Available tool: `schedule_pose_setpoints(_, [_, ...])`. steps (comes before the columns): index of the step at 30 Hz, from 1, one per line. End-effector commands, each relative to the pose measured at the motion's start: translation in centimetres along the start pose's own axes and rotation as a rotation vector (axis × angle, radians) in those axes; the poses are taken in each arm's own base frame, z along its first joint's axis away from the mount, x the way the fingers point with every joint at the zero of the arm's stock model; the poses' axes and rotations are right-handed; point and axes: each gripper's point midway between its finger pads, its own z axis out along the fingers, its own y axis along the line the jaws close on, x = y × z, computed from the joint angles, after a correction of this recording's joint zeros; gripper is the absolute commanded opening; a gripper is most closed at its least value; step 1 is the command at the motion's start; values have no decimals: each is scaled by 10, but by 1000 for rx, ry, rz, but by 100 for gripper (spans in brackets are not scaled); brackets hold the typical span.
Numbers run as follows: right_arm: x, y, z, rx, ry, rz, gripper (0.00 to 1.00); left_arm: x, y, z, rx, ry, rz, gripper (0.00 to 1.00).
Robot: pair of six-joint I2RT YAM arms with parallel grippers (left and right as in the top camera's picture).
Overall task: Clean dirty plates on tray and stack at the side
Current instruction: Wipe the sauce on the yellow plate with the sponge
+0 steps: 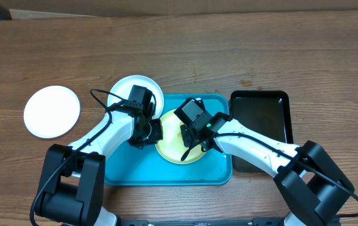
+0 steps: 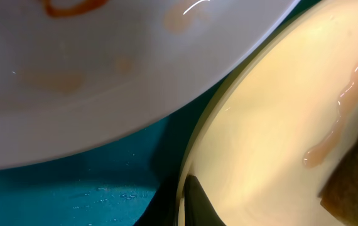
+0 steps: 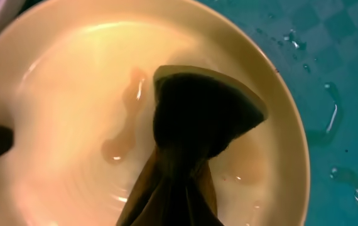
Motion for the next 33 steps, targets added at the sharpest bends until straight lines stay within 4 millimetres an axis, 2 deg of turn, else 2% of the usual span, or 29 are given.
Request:
schedule_pose_setpoints(1, [10, -9, 2, 41, 35, 57, 4, 17, 22, 18, -98, 57, -9, 4])
schedule_pose_setpoints(2, [13, -11, 2, 47, 45, 65, 5, 17, 22, 18, -98, 58, -9, 4])
schedule_pose_setpoints(4, [14, -12, 1, 51, 51, 78, 41, 17, 22, 18, -98, 57, -9, 4])
schedule_pose_setpoints(5, [14, -11, 1, 50, 49, 78, 50, 17, 22, 18, -98, 57, -9, 4])
schedule_pose_setpoints(7, [14, -11, 1, 50, 50, 78, 53, 17, 22, 18, -98, 58, -9, 4])
schedule_pose_setpoints(8, [14, -12, 1, 52, 52, 78, 44, 17, 22, 18, -98, 58, -9, 4])
schedule_pose_setpoints(9, [15, -12, 2, 54, 55, 77, 28, 17, 22, 18, -98, 58, -9, 4])
schedule_pose_setpoints(10, [17, -13, 2, 56, 57, 77, 6, 17, 23, 18, -98, 58, -9, 4])
schedule_pose_setpoints(11, [17, -13, 3, 57, 59, 77, 4, 17, 23, 18, -98, 58, -9, 4])
schedule_pose_setpoints(15, [26, -19, 7, 70, 78, 76, 4, 17, 22, 18, -98, 58, -9, 4])
schedule_pose_setpoints(20, [43, -28, 12, 101, 110, 199, 4, 17, 22, 18, -98, 58, -9, 4])
schedule_pose_setpoints(23, [51, -22, 13, 67, 146, 258, 4, 17, 22, 18, -98, 58, -9, 4])
schedule_pose_setpoints(25, [52, -10, 14, 3, 165, 263, 4, 17, 22, 18, -98, 58, -9, 4])
schedule_pose_setpoints(29, [43, 13, 14, -120, 155, 252, 4, 17, 22, 18, -98, 58, -9, 4])
schedule_pose_setpoints(33, [10, 25, 2, -214, 91, 211, 4, 17, 22, 18, -98, 58, -9, 4])
